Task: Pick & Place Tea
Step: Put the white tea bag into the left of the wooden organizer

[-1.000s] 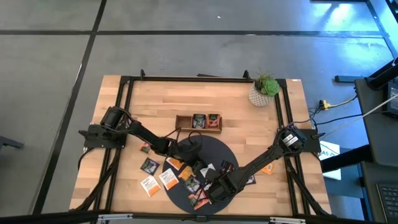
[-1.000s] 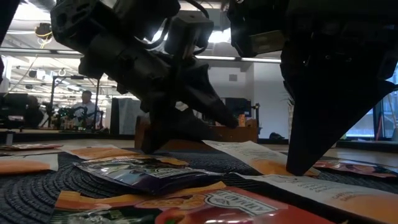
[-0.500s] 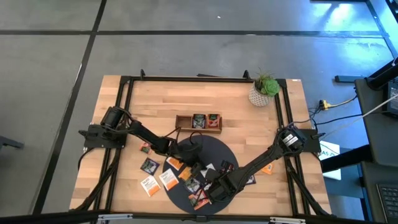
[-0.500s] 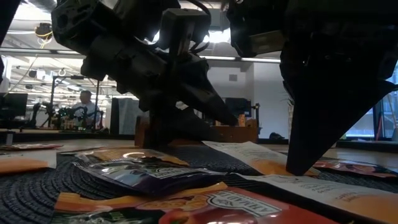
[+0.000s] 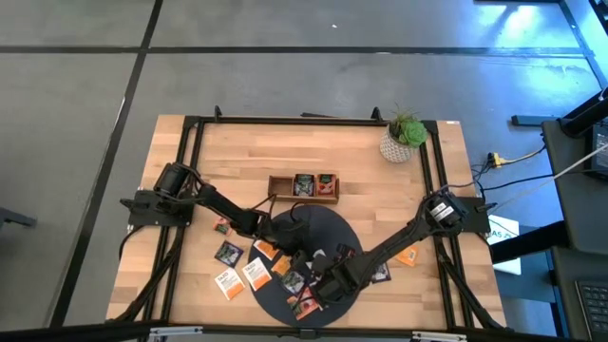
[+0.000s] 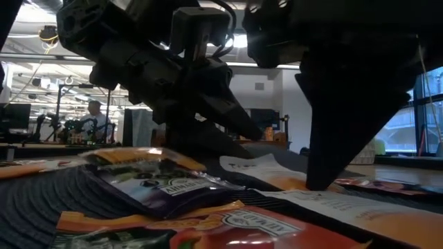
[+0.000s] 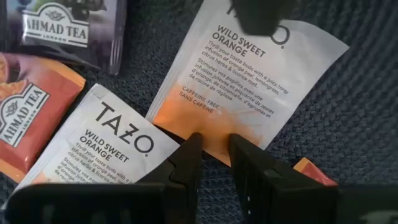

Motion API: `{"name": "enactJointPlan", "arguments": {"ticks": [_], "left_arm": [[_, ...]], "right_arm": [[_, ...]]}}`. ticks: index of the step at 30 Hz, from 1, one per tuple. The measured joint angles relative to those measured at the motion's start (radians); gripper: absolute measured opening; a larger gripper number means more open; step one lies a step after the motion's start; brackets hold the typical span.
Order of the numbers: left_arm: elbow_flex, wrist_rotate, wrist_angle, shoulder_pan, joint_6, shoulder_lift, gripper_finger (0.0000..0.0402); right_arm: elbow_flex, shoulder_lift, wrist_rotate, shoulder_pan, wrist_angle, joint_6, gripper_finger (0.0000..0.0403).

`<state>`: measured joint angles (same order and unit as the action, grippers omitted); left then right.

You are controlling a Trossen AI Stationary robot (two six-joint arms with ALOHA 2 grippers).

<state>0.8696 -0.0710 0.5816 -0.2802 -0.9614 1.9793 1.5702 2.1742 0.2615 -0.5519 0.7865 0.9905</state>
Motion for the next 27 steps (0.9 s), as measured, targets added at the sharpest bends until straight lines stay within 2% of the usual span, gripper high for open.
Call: {"name": "enactJointPlan", "arguments": {"ticks": [7,23,27], "left_arm": [[0.0,-0.008,-0.004,0.0,0.014,0.0,0.0127],[-0.003,0.053,-0.037,0.006,0.079,-0.009,0.0127],[-0.001,0.087,-0.094,0.02,0.103,-0.013,0.0127]], "right_arm": [[0.0,0.0,-0.001,0.006,-0.01,0.0,0.0087],[0.0,0.001,0.002,0.003,-0.013,0.0,0.0087],[0.0,0.001,0.004,0.003,-0.014,0.0,0.0087]]}}
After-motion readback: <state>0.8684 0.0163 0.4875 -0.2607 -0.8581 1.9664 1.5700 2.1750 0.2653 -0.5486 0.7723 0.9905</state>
